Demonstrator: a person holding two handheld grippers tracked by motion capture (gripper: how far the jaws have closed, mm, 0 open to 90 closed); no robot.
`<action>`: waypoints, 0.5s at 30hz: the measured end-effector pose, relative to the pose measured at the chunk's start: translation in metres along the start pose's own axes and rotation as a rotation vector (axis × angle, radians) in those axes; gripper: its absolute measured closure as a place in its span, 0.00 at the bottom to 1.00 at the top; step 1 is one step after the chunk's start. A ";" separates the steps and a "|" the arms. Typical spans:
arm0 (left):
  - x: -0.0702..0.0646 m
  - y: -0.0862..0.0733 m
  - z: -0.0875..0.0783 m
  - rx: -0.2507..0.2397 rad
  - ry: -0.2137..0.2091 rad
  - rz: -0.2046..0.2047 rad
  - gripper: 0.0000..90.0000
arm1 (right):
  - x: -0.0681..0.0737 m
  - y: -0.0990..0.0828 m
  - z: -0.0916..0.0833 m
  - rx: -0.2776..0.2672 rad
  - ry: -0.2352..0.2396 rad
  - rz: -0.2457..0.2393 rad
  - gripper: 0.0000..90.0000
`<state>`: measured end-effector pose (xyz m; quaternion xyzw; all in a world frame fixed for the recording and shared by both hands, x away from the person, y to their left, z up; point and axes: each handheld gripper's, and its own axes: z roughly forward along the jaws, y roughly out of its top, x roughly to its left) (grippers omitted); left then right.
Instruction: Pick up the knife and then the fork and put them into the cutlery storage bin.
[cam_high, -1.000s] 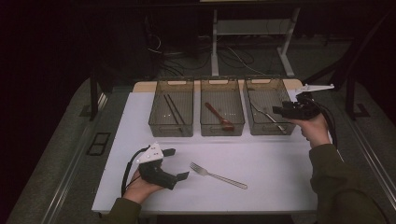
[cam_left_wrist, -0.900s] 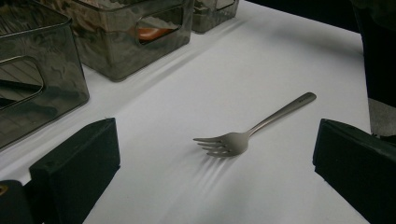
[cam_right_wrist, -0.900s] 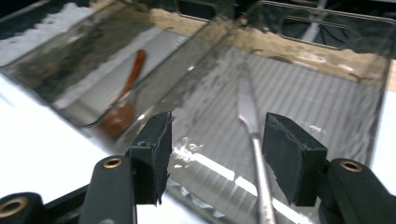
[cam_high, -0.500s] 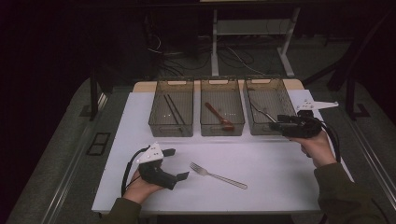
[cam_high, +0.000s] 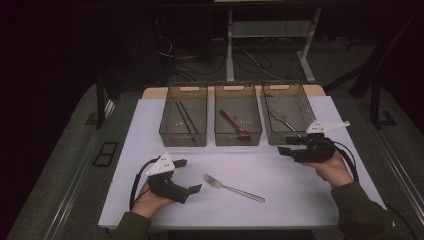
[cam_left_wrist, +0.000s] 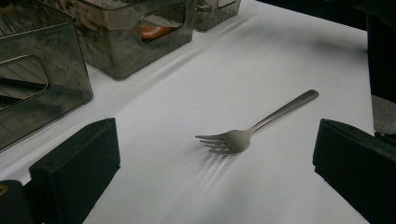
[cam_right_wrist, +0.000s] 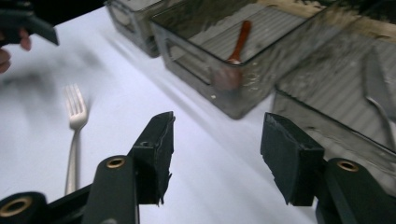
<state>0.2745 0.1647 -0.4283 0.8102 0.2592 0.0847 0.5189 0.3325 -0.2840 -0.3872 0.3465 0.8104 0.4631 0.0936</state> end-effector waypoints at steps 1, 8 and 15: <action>0.000 0.000 0.000 0.000 0.000 0.000 0.00 | 0.002 0.000 0.001 0.004 0.007 -0.001 0.49; 0.000 0.000 0.001 0.004 -0.001 0.004 0.00 | 0.018 0.005 0.011 0.073 0.018 -0.050 0.55; 0.000 0.000 0.001 0.004 -0.001 0.005 0.00 | 0.036 0.012 0.022 0.146 0.045 -0.099 0.59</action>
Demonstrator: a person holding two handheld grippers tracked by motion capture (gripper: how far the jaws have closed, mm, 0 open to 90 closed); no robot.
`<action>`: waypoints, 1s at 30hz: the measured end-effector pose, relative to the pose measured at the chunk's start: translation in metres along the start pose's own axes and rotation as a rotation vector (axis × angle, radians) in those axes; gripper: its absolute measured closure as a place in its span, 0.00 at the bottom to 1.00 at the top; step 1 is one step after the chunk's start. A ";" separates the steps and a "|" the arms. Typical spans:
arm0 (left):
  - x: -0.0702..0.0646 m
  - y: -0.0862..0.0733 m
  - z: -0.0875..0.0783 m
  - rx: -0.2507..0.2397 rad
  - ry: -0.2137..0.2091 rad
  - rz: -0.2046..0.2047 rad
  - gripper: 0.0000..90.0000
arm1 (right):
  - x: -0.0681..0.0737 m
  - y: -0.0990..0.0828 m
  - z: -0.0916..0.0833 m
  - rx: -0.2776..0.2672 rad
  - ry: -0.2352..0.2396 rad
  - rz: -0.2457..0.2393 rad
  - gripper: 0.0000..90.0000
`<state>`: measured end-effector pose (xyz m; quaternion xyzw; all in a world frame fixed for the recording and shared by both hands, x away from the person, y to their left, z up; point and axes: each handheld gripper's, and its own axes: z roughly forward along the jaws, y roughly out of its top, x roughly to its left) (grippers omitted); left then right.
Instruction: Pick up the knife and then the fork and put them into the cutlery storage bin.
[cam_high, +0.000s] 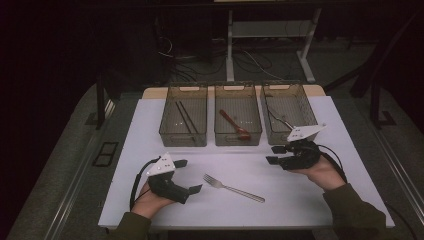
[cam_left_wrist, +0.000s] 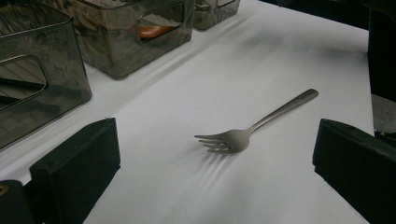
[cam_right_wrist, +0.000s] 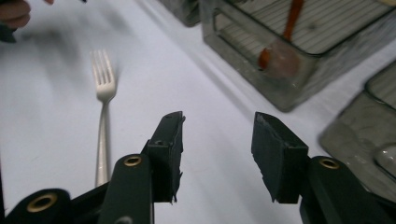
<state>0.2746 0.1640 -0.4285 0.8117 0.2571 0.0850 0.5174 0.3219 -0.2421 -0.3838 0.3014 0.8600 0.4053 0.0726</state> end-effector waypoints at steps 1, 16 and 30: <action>0.000 0.000 0.000 0.000 0.000 -0.002 0.00 | 0.002 0.001 0.002 0.010 0.006 -0.008 0.59; 0.000 0.000 0.001 0.002 0.003 0.001 0.00 | 0.042 0.023 0.034 0.185 0.064 -0.133 0.62; 0.000 0.000 0.001 0.001 0.003 -0.001 0.00 | 0.071 0.038 0.075 0.396 0.117 -0.226 0.73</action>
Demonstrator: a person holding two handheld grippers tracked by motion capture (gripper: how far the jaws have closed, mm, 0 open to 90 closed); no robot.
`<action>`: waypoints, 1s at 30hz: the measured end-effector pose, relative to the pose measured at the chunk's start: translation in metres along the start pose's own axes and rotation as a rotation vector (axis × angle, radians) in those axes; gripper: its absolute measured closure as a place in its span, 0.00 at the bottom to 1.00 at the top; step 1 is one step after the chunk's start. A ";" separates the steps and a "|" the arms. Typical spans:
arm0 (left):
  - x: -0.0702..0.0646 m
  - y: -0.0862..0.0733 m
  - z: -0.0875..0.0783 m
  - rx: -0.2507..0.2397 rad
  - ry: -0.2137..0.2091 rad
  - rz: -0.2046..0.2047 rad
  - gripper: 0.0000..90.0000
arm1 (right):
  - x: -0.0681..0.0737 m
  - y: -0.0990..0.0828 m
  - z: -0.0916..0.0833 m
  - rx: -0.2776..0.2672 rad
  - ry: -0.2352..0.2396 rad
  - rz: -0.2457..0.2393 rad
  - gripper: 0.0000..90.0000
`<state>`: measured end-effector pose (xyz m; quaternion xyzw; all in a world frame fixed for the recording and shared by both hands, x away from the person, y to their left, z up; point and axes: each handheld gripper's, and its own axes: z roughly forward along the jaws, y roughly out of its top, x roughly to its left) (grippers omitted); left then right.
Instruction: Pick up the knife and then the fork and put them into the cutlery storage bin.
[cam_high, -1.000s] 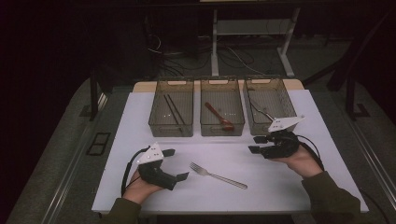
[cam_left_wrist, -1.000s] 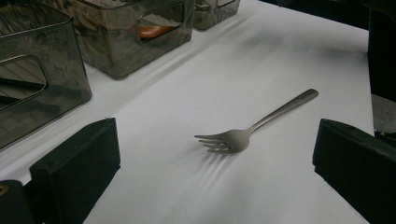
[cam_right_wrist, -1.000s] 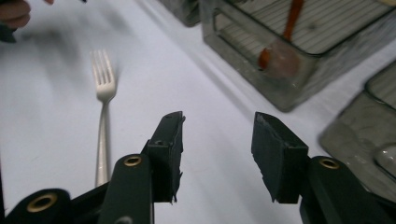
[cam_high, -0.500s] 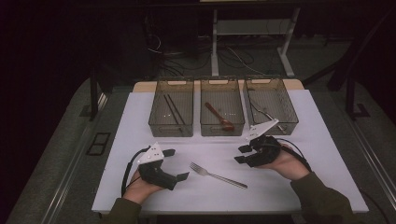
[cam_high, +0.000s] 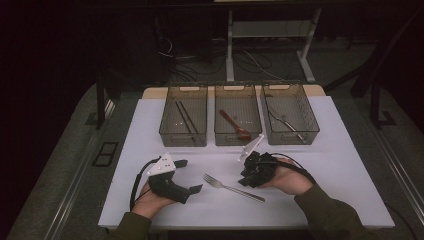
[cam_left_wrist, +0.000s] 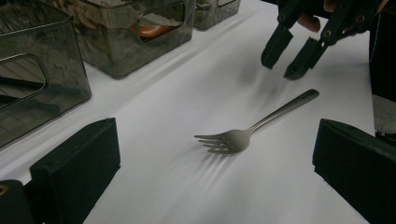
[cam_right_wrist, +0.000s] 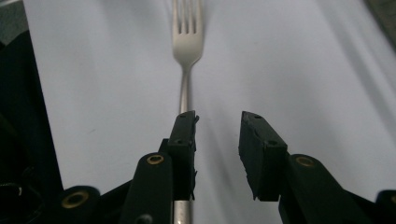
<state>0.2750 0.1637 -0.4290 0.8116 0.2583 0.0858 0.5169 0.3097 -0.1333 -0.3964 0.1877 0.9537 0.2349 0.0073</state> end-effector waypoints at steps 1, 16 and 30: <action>0.000 0.000 0.000 0.000 0.000 0.001 0.00 | 0.001 0.003 0.003 0.015 0.004 -0.004 0.74; 0.000 0.000 0.000 0.000 -0.002 -0.003 0.00 | 0.011 0.025 0.036 0.202 0.031 -0.048 0.81; 0.000 0.000 0.000 -0.001 -0.003 -0.004 0.00 | 0.015 0.036 0.044 0.292 -0.004 -0.070 0.91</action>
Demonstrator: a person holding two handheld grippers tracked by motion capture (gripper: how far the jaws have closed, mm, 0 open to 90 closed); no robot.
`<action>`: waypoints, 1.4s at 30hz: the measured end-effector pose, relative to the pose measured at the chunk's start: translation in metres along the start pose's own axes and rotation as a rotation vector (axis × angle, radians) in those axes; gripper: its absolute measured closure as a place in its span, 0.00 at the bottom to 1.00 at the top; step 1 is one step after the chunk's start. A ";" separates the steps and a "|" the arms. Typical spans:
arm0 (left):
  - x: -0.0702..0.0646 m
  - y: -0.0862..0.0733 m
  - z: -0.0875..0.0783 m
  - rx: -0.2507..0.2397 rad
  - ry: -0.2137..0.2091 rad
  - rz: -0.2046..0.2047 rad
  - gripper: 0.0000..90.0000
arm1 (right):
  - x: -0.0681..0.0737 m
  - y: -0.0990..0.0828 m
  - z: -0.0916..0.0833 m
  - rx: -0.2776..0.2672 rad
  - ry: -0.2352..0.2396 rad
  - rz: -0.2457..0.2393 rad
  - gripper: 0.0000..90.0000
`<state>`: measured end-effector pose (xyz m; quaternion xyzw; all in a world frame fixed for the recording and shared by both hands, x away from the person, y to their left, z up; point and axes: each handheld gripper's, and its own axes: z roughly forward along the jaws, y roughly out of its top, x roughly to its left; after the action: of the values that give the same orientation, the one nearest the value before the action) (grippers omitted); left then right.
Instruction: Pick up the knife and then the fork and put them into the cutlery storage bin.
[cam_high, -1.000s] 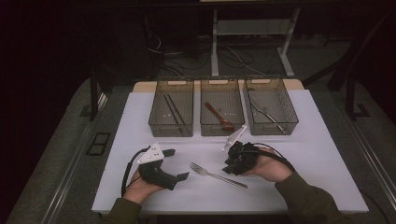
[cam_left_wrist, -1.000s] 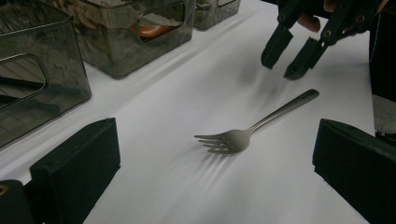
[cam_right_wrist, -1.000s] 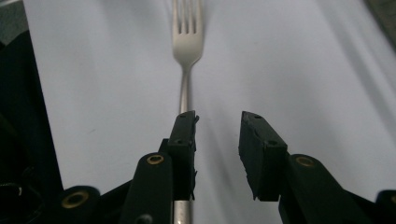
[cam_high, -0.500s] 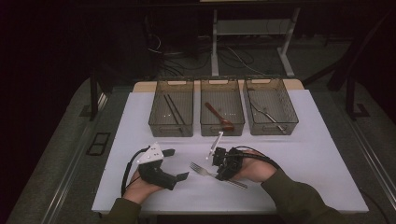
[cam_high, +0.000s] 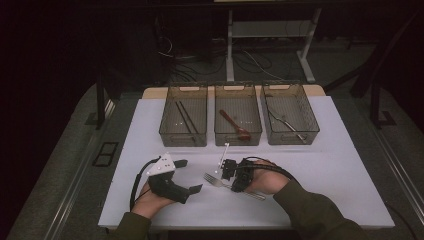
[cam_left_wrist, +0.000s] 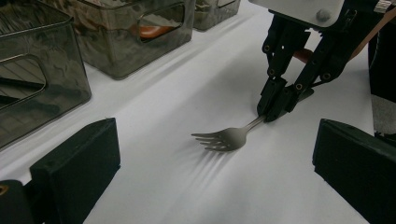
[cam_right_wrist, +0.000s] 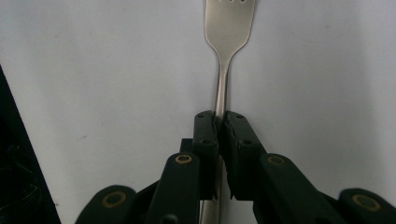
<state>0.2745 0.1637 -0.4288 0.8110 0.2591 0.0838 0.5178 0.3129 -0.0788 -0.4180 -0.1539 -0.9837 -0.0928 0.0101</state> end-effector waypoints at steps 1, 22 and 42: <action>0.000 0.000 0.000 0.000 0.000 0.000 0.00 | 0.000 0.000 0.000 0.000 0.000 0.001 0.92; 0.000 -0.001 0.001 -0.003 -0.004 -0.005 0.00 | -0.029 -0.054 -0.044 -0.331 -0.012 0.138 0.93; 0.000 -0.001 -0.001 -0.008 -0.002 -0.002 0.00 | -0.055 -0.113 -0.076 -0.668 -0.045 0.275 0.93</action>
<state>0.2744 0.1646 -0.4290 0.8087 0.2592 0.0835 0.5214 0.3297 -0.2155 -0.3665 -0.2814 -0.8692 -0.4035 -0.0499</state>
